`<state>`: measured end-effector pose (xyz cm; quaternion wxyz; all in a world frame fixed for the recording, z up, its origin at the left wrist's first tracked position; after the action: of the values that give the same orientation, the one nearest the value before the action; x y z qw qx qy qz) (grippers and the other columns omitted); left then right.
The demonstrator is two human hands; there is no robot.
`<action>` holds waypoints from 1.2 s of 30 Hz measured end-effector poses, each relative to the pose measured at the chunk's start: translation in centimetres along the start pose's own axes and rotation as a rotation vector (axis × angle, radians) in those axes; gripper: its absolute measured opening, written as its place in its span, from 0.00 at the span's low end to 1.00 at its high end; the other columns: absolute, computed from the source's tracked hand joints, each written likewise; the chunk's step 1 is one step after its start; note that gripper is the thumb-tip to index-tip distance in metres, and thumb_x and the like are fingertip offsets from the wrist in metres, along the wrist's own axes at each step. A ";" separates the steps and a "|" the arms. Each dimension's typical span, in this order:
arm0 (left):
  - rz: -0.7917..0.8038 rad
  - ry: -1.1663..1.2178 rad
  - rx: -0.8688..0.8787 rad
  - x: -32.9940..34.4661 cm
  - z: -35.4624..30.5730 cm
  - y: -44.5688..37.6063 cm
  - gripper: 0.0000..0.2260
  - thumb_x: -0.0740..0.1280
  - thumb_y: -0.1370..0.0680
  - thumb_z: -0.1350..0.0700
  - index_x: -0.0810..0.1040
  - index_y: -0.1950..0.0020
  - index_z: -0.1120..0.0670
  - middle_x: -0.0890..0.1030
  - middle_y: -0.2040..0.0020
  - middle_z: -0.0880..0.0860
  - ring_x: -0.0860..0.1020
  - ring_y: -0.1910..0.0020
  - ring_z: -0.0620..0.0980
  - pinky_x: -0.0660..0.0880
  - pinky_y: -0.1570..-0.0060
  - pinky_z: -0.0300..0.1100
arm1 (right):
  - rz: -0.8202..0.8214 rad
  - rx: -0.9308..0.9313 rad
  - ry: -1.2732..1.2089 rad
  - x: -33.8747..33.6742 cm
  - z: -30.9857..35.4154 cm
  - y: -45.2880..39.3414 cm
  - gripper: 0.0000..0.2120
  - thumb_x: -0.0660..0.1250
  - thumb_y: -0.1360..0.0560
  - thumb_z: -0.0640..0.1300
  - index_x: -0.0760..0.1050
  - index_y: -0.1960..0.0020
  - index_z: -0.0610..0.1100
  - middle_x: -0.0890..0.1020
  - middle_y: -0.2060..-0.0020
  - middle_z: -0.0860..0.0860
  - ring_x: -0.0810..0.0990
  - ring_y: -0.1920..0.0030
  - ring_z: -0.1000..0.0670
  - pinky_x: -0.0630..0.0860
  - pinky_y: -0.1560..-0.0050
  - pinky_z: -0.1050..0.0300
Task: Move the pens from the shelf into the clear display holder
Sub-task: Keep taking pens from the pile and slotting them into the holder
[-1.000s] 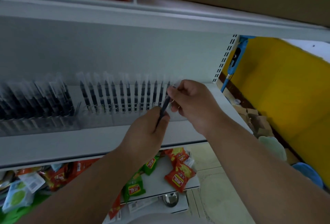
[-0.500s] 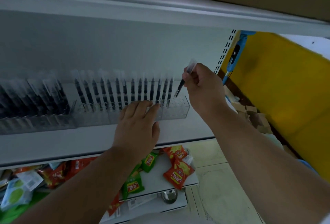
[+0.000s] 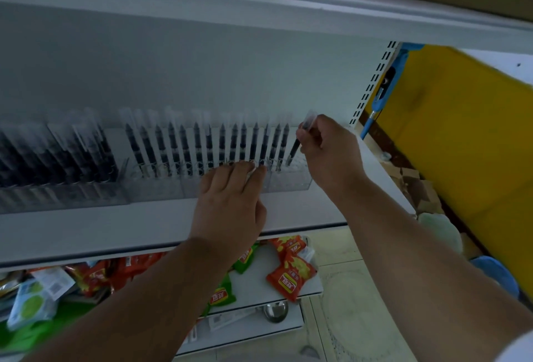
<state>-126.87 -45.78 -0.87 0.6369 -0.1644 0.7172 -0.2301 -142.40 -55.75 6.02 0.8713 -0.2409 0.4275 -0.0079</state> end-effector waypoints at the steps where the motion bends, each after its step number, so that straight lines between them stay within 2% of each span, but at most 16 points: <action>1: 0.000 -0.001 0.000 0.0 0.0 0.0 0.22 0.63 0.28 0.53 0.77 0.34 0.57 0.78 0.39 0.56 0.72 0.43 0.57 0.65 0.39 0.53 | 0.006 -0.006 0.003 0.0 0.0 -0.1 0.12 0.64 0.20 0.48 0.70 0.59 0.42 0.76 0.68 0.49 0.73 0.66 0.50 0.66 0.68 0.58; 7: 0.013 -0.019 0.001 0.1 0.0 0.0 0.23 0.61 0.27 0.53 0.76 0.33 0.57 0.77 0.39 0.56 0.70 0.43 0.57 0.63 0.39 0.52 | 0.078 -0.041 0.076 0.1 0.8 -0.9 0.15 0.64 0.20 0.47 0.65 0.62 0.45 0.68 0.71 0.54 0.66 0.70 0.57 0.58 0.72 0.66; 10: 0.042 -0.010 -0.007 -0.1 0.0 -0.1 0.24 0.59 0.27 0.53 0.76 0.34 0.57 0.77 0.39 0.56 0.70 0.43 0.57 0.65 0.40 0.53 | 0.107 -0.038 0.079 -0.1 1.0 -0.9 0.17 0.63 0.20 0.46 0.61 0.64 0.48 0.67 0.71 0.54 0.65 0.70 0.59 0.58 0.73 0.68; 15: 0.071 0.007 -0.017 -0.3 0.0 -0.1 0.25 0.57 0.28 0.52 0.76 0.34 0.57 0.77 0.39 0.56 0.71 0.43 0.57 0.68 0.40 0.54 | 0.101 -0.010 0.056 0.0 1.3 -0.8 0.13 0.63 0.20 0.46 0.66 0.60 0.43 0.69 0.70 0.54 0.67 0.69 0.55 0.59 0.71 0.61; 19: 0.069 0.015 -0.011 -0.1 0.0 -0.1 0.25 0.57 0.28 0.52 0.77 0.34 0.57 0.78 0.39 0.56 0.70 0.43 0.57 0.68 0.40 0.54 | 0.069 0.092 0.081 1.1 1.0 0.1 0.13 0.62 0.19 0.47 0.68 0.60 0.42 0.71 0.69 0.51 0.70 0.66 0.49 0.61 0.68 0.56; 25: 0.087 0.037 -0.027 -0.2 0.1 0.0 0.25 0.56 0.28 0.52 0.77 0.34 0.56 0.78 0.39 0.55 0.71 0.42 0.56 0.68 0.40 0.53 | 0.149 0.104 0.108 1.0 1.4 0.0 0.12 0.62 0.20 0.45 0.65 0.59 0.43 0.70 0.67 0.51 0.73 0.61 0.47 0.62 0.65 0.55; 28: 0.111 0.053 -0.032 -0.4 0.1 0.1 0.25 0.57 0.28 0.52 0.76 0.32 0.55 0.76 0.37 0.55 0.71 0.40 0.57 0.68 0.39 0.54 | 0.110 0.150 0.008 0.9 1.1 1.0 0.08 0.65 0.21 0.47 0.70 0.50 0.43 0.76 0.58 0.49 0.74 0.56 0.49 0.66 0.59 0.58; 30: 0.106 0.065 -0.026 -0.6 0.1 0.2 0.25 0.59 0.28 0.53 0.75 0.32 0.55 0.76 0.36 0.55 0.70 0.38 0.56 0.68 0.37 0.53 | 0.067 0.165 -0.057 0.7 0.9 2.3 0.14 0.67 0.22 0.49 0.71 0.40 0.43 0.77 0.49 0.49 0.74 0.52 0.52 0.67 0.55 0.59; 32: 0.082 0.093 -0.062 -1.1 0.2 0.7 0.24 0.61 0.28 0.55 0.74 0.32 0.57 0.75 0.36 0.56 0.69 0.37 0.56 0.68 0.35 0.53 | 0.026 0.105 -0.091 0.5 0.9 3.5 0.18 0.67 0.22 0.50 0.70 0.37 0.43 0.76 0.44 0.49 0.74 0.49 0.52 0.68 0.53 0.59; 36: 0.053 0.048 -0.177 -2.9 0.3 2.7 0.22 0.63 0.28 0.53 0.75 0.34 0.57 0.77 0.38 0.56 0.70 0.38 0.56 0.70 0.36 0.53 | -0.010 -0.165 -0.059 -0.3 2.6 5.2 0.15 0.68 0.23 0.47 0.72 0.40 0.41 0.76 0.47 0.47 0.75 0.48 0.47 0.72 0.50 0.54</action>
<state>-126.01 -42.00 0.03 0.6083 -0.1954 0.7540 -0.1525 -141.66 -50.00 5.32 0.8608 -0.3139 0.3994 0.0302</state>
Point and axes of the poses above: each hand's wrist, its own y-axis away from the middle knuckle, its own x-axis out of the palm, z = x × y, the point moved 3 cm from there along -y, towards the middle knuckle
